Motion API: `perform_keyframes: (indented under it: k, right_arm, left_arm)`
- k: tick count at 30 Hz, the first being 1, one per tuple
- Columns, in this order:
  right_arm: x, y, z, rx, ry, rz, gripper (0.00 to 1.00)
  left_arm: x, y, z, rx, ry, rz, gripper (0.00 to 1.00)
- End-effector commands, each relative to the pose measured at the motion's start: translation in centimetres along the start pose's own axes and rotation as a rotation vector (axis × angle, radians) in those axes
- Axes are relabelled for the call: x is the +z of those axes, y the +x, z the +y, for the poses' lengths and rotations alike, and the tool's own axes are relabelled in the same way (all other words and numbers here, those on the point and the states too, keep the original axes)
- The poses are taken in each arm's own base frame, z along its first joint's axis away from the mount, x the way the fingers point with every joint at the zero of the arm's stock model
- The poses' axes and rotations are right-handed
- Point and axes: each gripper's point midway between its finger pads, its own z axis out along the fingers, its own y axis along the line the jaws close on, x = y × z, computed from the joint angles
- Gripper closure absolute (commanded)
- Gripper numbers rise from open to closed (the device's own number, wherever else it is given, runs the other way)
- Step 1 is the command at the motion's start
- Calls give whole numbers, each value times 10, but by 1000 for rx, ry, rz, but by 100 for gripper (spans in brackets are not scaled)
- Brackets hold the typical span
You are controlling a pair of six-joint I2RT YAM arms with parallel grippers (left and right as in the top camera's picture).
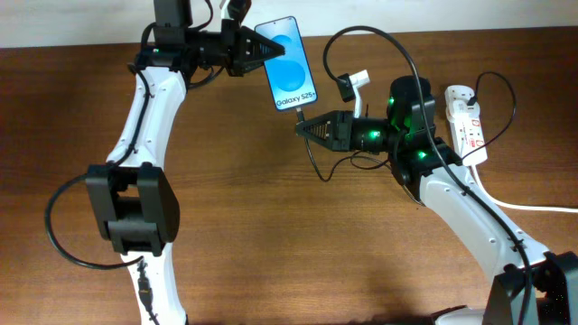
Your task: Plug charger to phone and switch on socket
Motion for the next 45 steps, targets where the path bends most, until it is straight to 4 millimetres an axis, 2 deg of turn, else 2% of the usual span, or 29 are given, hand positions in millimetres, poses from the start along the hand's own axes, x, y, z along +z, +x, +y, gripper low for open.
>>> perform_keyframes:
  k: [1, 6, 13, 18, 28, 32, 45]
  right_arm:
    - [1, -4, -2, 25, 6, -17, 96]
    - [6, -9, -1, 62, 6, -47, 96]
    - [32, -4, 8, 101, -66, -21, 96]
    - [32, -5, 10, 96, -72, -22, 96]
    - [31, -8, 7, 95, -61, -40, 96]
    - [22, -18, 2, 93, -54, -69, 96]
    - [26, -14, -1, 90, -70, -46, 96]
  left_arm:
    - [-18, -3, -11, 44, 9, -15, 100]
    - [-21, -5, -12, 54, 7, -22, 100]
    - [-28, -7, -11, 46, 3, -34, 100]
    - [-37, -9, -10, 44, -4, -52, 100]
    - [-36, -9, -10, 43, -3, -51, 100]
    - [-37, -9, -10, 43, -3, -51, 100]
    - [-35, -9, -10, 44, -2, -49, 100]
